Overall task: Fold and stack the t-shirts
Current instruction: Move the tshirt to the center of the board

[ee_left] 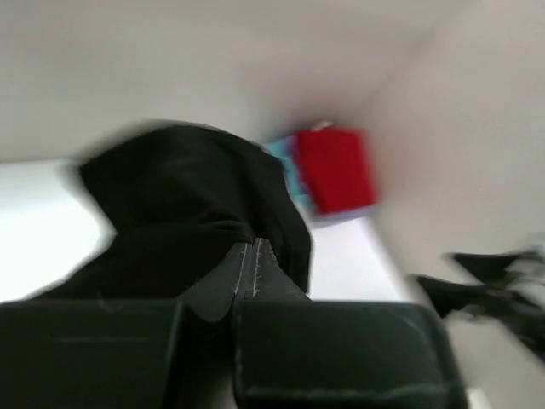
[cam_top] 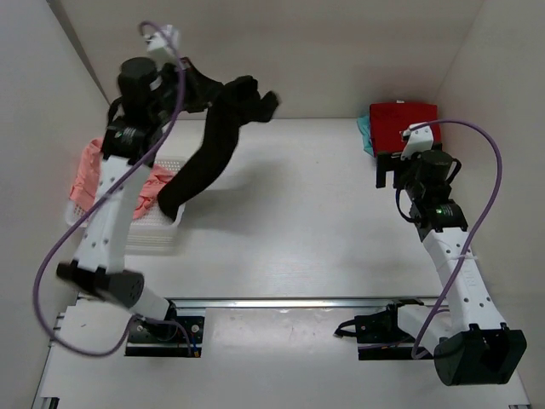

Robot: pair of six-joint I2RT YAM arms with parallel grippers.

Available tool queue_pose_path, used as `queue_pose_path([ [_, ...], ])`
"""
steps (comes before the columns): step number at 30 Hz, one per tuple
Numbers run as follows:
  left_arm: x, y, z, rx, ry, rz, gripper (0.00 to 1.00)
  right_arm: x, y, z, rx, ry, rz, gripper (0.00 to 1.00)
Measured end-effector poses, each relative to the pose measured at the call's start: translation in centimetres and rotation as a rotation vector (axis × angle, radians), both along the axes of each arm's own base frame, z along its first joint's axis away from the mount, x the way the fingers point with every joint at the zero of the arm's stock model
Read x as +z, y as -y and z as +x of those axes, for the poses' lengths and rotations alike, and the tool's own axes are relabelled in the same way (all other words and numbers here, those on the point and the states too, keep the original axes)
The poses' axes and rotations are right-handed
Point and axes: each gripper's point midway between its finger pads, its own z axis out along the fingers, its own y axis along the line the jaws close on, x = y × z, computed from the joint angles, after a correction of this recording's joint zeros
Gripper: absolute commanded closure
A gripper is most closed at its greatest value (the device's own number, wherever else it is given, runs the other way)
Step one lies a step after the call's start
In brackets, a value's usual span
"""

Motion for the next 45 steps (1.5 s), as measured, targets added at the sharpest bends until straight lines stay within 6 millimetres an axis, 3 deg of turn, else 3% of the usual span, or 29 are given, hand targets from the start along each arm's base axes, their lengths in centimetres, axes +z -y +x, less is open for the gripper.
queue_pose_path([
  [3,4.8,-1.4,-5.0,-0.055,0.119,-0.143,1.00,0.1,0.4,-0.3,-0.018,0.008,0.012,0.01],
  [5,6.7,-2.6,-6.6,-0.051,0.174,-0.177,1.00,0.2,0.4,-0.4,-0.019,0.011,0.023,0.00],
  [7,6.9,-2.1,-7.9,-0.093,0.187,-0.190,1.00,0.2,0.0,-0.4,-0.010,0.011,0.031,0.00],
  [9,4.4,-0.8,-8.3,-0.148,0.126,-0.188,1.00,0.1,-0.5,-0.5,0.003,0.007,0.035,0.01],
  [13,-7.2,1.7,-6.4,-0.178,-0.172,-0.149,1.00,-0.6,-3.1,-0.7,0.083,-0.017,0.057,0.01],
  [15,-14.9,2.6,-5.3,-0.173,-0.372,-0.141,1.00,-1.0,-4.7,-0.9,0.137,-0.034,0.077,0.01],
  [16,-18.3,2.9,-5.2,-0.163,-0.465,-0.133,1.00,-1.2,-5.5,-0.9,0.162,-0.044,0.089,0.06],
  [17,-21.3,3.1,-5.2,-0.154,-0.557,-0.122,1.00,-1.5,-6.2,-1.0,0.188,-0.053,0.100,0.18],
  [19,-23.7,3.3,-5.2,-0.142,-0.639,-0.113,1.00,-2.4,-8.3,-1.3,0.256,-0.082,0.135,0.34],
  [20,-23.9,3.3,-5.2,-0.141,-0.649,-0.114,1.00,-2.7,-9.4,-1.3,0.290,-0.093,0.152,0.46],
  [22,-22.4,3.4,-5.2,-0.155,-0.630,-0.129,1.00,-3.5,-12.0,-1.5,0.375,-0.119,0.202,0.52],
  [25,-18.9,3.6,-5.0,-0.184,-0.551,-0.152,1.00,-4.7,-15.7,-1.6,0.494,-0.156,0.276,0.24],
  [29,-15.4,3.5,-6.1,-0.216,-0.477,-0.186,1.00,-7.1,-20.9,-1.8,0.659,-0.213,0.339,0.23],
  [31,-14.2,3.4,-6.7,-0.226,-0.459,-0.203,1.00,-8.6,-23.3,-2.0,0.718,-0.247,0.350,0.14],
  [32,-13.8,3.3,-6.9,-0.231,-0.451,-0.210,1.00,-9.3,-24.2,-2.2,0.738,-0.261,0.355,0.01],
  [33,-13.4,3.2,-7.1,-0.233,-0.447,-0.218,1.00,-10.1,-25.2,-2.4,0.763,-0.276,0.362,0.01],
  [41,-12.2,3.2,-9.0,-0.267,-0.459,-0.243,1.00,-13.0,-27.6,-1.1,0.797,-0.315,0.431,0.01],
  [45,-12.3,3.7,-9.8,-0.294,-0.482,-0.244,1.00,-12.8,-28.6,0.3,0.799,-0.308,0.451,0.01],
])
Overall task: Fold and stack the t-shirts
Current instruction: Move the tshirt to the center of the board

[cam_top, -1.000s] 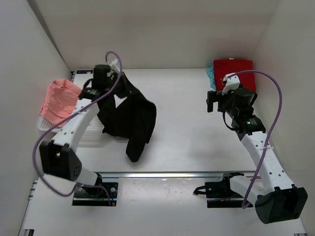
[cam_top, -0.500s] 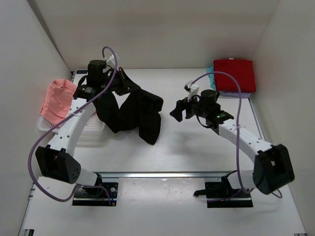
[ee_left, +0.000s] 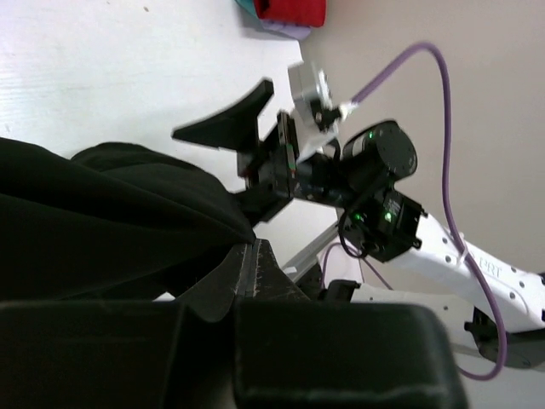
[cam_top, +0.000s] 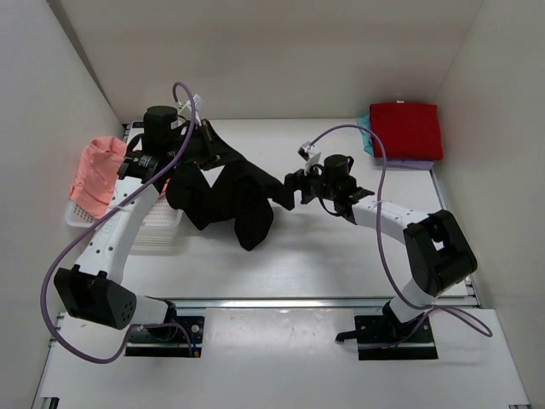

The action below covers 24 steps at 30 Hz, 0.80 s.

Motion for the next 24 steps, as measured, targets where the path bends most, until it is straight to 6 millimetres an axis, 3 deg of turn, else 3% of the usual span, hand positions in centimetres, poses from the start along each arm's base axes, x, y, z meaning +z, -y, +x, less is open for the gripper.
queue_pose_path([
  [3,0.0,0.5,-0.7,-0.029,-0.013,-0.005,1.00,1.4,-0.9,0.9,0.005,0.035,0.025,0.01],
  [5,0.1,0.7,-1.0,-0.043,-0.015,-0.010,1.00,2.2,-1.7,1.0,0.022,0.060,0.036,0.23],
  [6,0.1,0.8,-1.2,-0.049,-0.014,-0.013,1.00,2.5,-2.1,0.8,0.035,0.069,0.040,0.75],
  [7,0.2,0.9,-1.3,-0.053,-0.013,-0.015,1.00,2.8,-2.5,0.7,0.045,0.078,0.042,0.95],
  [10,0.6,0.7,-1.4,-0.061,-0.007,-0.022,1.00,3.3,-2.7,0.8,0.032,0.086,0.031,1.00],
  [13,2.4,0.1,-0.6,-0.050,0.037,-0.019,1.00,4.0,0.0,2.0,-0.065,0.101,-0.022,1.00],
  [16,5.8,0.1,0.7,-0.056,0.149,-0.019,1.00,9.0,6.4,4.0,-0.252,0.213,0.000,1.00],
  [18,8.1,0.8,1.0,-0.089,0.231,-0.027,1.00,15.8,12.7,4.4,-0.423,0.374,0.048,1.00],
  [21,10.3,2.7,0.3,-0.178,0.323,-0.065,1.00,26.1,18.4,2.2,-0.567,0.632,0.102,1.00],
  [23,11.4,3.7,-0.4,-0.224,0.363,-0.099,1.00,31.4,20.5,0.2,-0.612,0.770,0.117,1.00],
  [24,12.0,4.2,-0.8,-0.251,0.385,-0.123,1.00,33.0,21.3,-0.6,-0.626,0.811,0.117,1.00],
])
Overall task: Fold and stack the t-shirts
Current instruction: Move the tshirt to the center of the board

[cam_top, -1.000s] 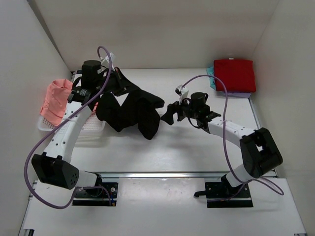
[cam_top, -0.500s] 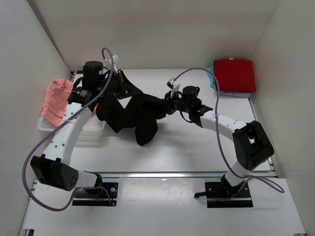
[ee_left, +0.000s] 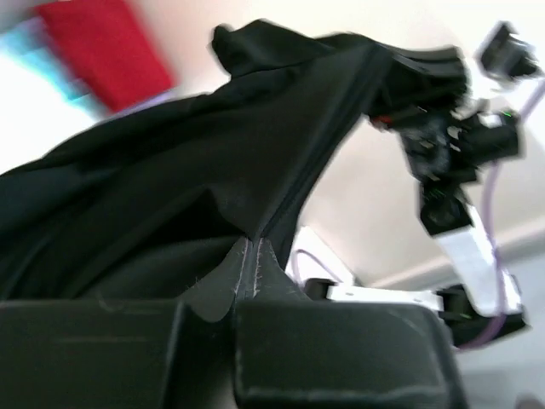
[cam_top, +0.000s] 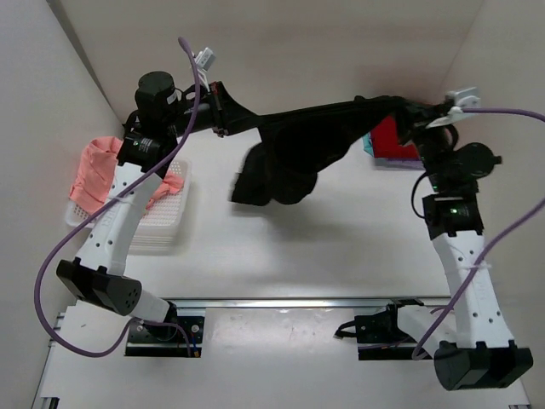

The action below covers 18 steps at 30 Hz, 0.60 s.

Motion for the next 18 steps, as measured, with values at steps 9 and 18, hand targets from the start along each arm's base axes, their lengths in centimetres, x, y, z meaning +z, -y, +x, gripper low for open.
queue_pose_path([
  [9,2.2,5.1,-4.6,-0.256,0.050,-0.133,1.00,4.8,6.3,-3.1,-0.184,0.085,-0.113,1.00],
  [18,-5.4,-2.8,2.9,0.106,-0.234,-0.158,0.94,3.4,-4.9,4.6,0.146,-0.037,-0.127,1.00],
])
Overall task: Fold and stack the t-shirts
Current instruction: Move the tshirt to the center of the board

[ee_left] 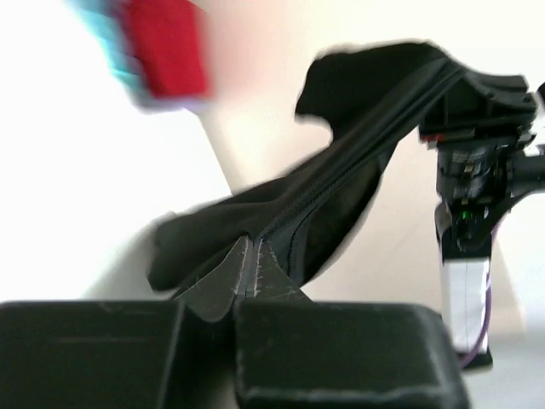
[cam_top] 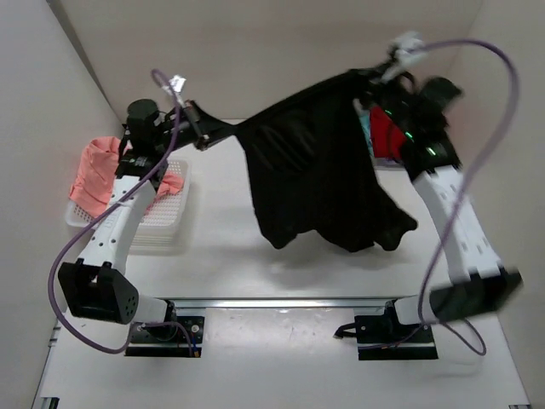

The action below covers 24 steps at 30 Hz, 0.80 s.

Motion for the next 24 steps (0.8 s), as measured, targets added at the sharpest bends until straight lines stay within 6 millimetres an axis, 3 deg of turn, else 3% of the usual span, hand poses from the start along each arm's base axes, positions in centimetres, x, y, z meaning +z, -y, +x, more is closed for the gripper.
queue_pose_path([
  [1,-1.2,-2.4,1.2,0.088,-0.050,-0.002,0.75,-1.3,-2.3,2.7,0.042,-0.051,-0.009,0.99],
  [2,-2.0,-3.9,2.0,0.146,-0.079,-0.001,0.61,-2.5,-4.0,5.0,0.069,-0.083,-0.016,0.99],
  [3,-3.0,-5.5,3.1,0.209,-0.116,0.003,0.57,-5.0,-6.0,8.6,0.067,-0.134,-0.028,0.80],
  [5,-4.9,-7.9,5.0,0.307,-0.197,0.002,0.49,-9.4,-6.9,13.8,-0.010,-0.212,-0.040,0.49],
  [6,-5.7,-8.7,5.8,0.338,-0.224,0.003,0.48,-12.6,-7.1,16.4,-0.059,-0.266,-0.063,0.44],
  [9,-8.3,-9.2,7.0,0.369,-0.316,0.017,0.52,-17.3,-6.0,19.2,-0.161,-0.357,-0.108,0.44],
  [10,-8.8,-9.1,7.0,0.368,-0.334,0.024,0.52,-18.6,-5.4,19.3,-0.192,-0.393,-0.121,0.43],
  [13,-9.7,-8.6,6.2,0.350,-0.352,0.043,0.52,-18.4,-3.1,17.9,-0.243,-0.394,-0.120,0.40],
  [16,-11.6,-7.6,4.4,0.322,-0.382,0.061,0.53,-17.5,1.5,13.7,-0.285,-0.409,-0.089,0.40],
  [18,-13.8,-6.4,3.2,0.289,-0.429,0.090,0.55,-15.6,5.3,10.8,-0.333,-0.387,-0.044,0.42],
  [20,-15.2,-5.3,2.7,0.260,-0.461,0.114,0.55,-14.1,7.8,8.4,-0.368,-0.360,-0.020,0.41],
  [22,-16.4,-4.3,2.5,0.233,-0.478,0.141,0.53,-13.9,7.1,6.0,-0.333,-0.362,-0.021,0.38],
  [24,-17.4,-3.6,2.5,0.218,-0.493,0.175,0.52,-15.3,3.7,4.0,-0.233,-0.391,-0.041,0.39],
])
